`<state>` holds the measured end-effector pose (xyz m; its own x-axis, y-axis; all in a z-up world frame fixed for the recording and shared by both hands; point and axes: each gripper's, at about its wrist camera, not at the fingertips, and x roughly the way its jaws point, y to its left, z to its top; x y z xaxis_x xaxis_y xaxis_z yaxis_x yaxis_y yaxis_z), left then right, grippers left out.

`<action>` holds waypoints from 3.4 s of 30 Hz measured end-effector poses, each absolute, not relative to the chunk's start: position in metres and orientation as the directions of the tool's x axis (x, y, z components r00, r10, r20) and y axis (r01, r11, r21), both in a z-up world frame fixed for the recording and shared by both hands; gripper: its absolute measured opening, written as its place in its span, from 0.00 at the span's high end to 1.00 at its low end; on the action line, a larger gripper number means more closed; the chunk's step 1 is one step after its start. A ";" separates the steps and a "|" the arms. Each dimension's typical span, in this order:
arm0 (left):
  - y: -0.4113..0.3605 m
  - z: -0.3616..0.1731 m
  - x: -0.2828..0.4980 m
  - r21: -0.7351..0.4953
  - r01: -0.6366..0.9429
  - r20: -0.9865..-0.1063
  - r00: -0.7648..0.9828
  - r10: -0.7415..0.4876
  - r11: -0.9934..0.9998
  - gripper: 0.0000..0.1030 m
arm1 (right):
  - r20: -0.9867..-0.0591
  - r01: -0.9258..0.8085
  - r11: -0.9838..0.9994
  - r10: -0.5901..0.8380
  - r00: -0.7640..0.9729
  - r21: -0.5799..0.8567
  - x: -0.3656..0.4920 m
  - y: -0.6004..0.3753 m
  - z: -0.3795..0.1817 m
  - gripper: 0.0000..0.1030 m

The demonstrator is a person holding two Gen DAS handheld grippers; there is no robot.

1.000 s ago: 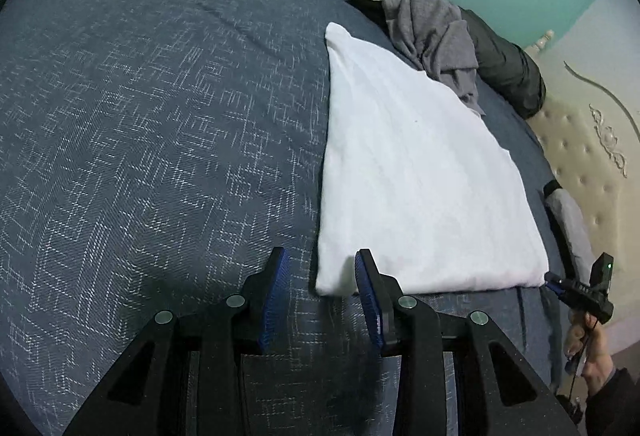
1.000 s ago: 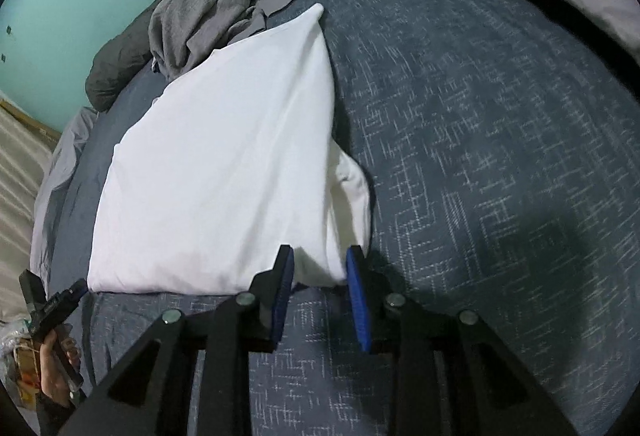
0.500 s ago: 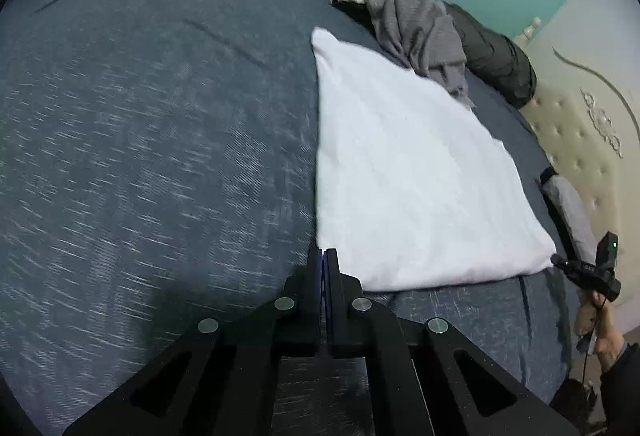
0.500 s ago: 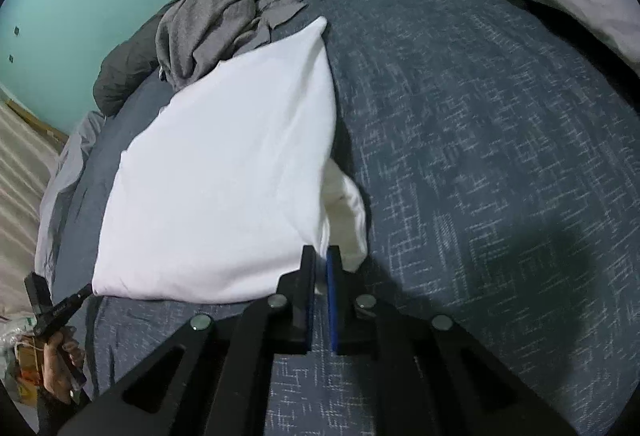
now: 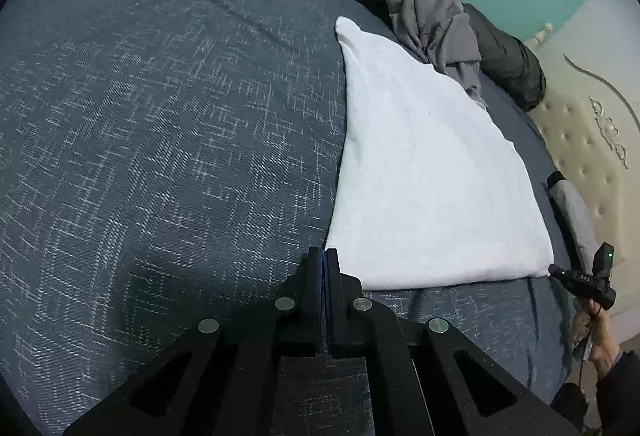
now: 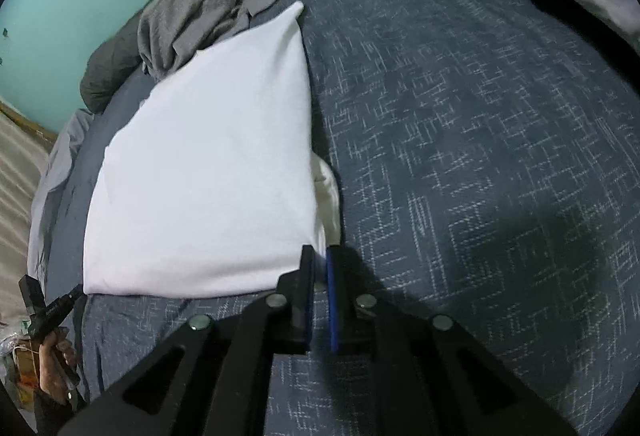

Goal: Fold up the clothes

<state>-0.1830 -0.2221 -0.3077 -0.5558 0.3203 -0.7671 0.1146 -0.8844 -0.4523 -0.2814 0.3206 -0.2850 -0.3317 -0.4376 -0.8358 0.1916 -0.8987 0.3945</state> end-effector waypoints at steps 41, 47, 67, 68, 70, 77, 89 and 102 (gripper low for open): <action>-0.219 -0.286 -0.164 -0.478 0.103 -0.736 -0.589 0.334 -0.872 0.88 | -0.873 0.461 -0.861 -0.381 -0.303 0.216 -0.198 0.064 -0.301 1.00; -0.214 -0.283 -0.161 -0.488 0.097 -0.732 -0.586 0.346 -0.867 0.57 | -0.889 0.480 -0.858 -0.352 -0.295 0.181 -0.189 0.063 -0.290 1.00; -0.215 -0.317 -0.159 -0.666 0.227 -0.691 -0.546 0.474 -0.710 0.42 | -0.793 0.259 -0.878 -0.476 -0.380 0.403 -0.173 0.228 -0.257 0.98; -0.216 -0.319 -0.160 -0.672 0.236 -0.686 -0.554 0.471 -0.702 0.42 | -0.785 0.254 -0.874 -0.484 -0.387 0.414 -0.175 0.231 -0.256 0.98; -0.217 -0.323 -0.163 -0.684 0.253 -0.677 -0.570 0.466 -0.684 0.42 | -0.771 0.245 -0.867 -0.499 -0.395 0.435 -0.180 0.237 -0.255 0.98; -0.228 -0.330 -0.167 -0.720 0.295 -0.640 -0.632 0.437 -0.628 0.44 | -0.756 0.215 -0.884 -0.467 -0.458 0.416 -0.190 0.258 -0.255 0.98; -0.223 -0.317 -0.177 -0.723 0.259 -0.613 -0.669 0.421 -0.641 0.96 | -0.739 0.170 -0.886 -0.454 -0.497 0.431 -0.195 0.280 -0.271 0.98; -0.201 -0.273 -0.193 -0.718 0.160 -0.556 -0.717 0.420 -0.678 0.96 | -0.718 0.158 -0.876 -0.467 -0.517 0.456 -0.196 0.291 -0.273 0.98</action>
